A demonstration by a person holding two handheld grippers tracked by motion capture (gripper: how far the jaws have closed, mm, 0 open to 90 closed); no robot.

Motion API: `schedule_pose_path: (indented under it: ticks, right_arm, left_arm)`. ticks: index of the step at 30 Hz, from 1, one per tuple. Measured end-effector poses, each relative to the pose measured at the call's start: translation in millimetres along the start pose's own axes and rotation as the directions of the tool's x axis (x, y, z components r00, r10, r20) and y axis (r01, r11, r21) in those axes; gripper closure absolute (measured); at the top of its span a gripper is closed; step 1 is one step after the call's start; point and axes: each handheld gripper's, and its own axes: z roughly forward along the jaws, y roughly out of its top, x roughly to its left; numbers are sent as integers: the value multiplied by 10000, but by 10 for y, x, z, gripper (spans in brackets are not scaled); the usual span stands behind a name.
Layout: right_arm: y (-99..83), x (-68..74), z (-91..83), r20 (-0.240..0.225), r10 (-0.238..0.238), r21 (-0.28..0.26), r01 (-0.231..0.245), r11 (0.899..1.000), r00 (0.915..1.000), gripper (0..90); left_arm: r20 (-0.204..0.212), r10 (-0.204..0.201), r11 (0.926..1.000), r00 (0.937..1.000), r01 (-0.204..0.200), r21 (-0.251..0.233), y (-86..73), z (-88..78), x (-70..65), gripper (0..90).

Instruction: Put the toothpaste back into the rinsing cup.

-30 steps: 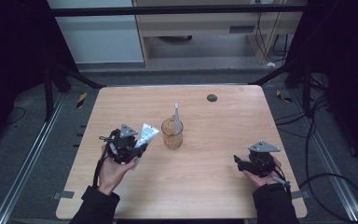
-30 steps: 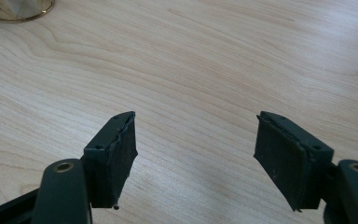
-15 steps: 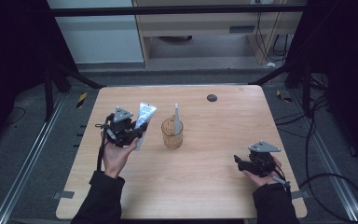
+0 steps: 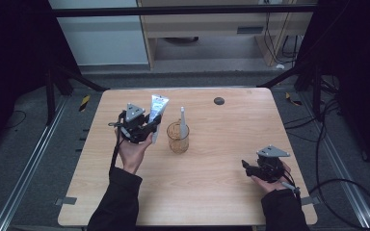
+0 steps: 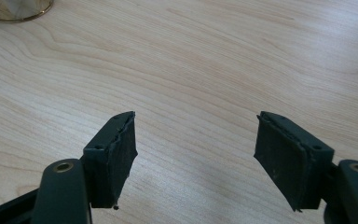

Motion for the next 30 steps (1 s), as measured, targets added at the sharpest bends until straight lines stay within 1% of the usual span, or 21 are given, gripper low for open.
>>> schedule_pose_path:
  ticks: [3,6,9,11,14,18,23,25,30]
  right_arm:
    - [-1,-2,5,-17,-49,-5,49,10000,10000,291]
    - [0,4,4,-36,-8,-15,8,10000,10000,291]
    - [-1,8,7,-48,25,-1,-25,10000,10000,291]
    - [-2,10,8,-41,-13,-16,13,10000,10000,291]
    - [-2,9,10,-41,-8,-16,8,10000,10000,291]
    - [-1,7,7,-56,12,-45,-13,10000,10000,291]
    - [-3,11,11,-79,-17,-45,17,10000,10000,291]
    - [-3,11,11,-82,-40,-49,40,10000,10000,291]
    - [-5,11,14,-67,-73,-42,73,10000,10000,291]
  left_arm:
    - [115,-53,9998,9999,56,-199,18,53,-21,680]
    - [100,30,9992,9999,-26,-398,34,105,-54,680]
    - [164,-1,9983,9999,11,-590,48,158,-79,680]
    - [140,36,9972,9999,-25,-753,59,192,-99,680]
    - [201,-44,9947,9998,64,-1029,69,236,-119,680]
    - [207,-34,9943,9998,56,-1068,82,303,-146,680]
    - [98,30,9935,9999,-19,-1135,81,385,-157,680]
    - [156,-49,9930,9999,67,-1180,74,417,-154,680]
    - [227,-45,9912,9997,75,-1319,52,495,-157,680]
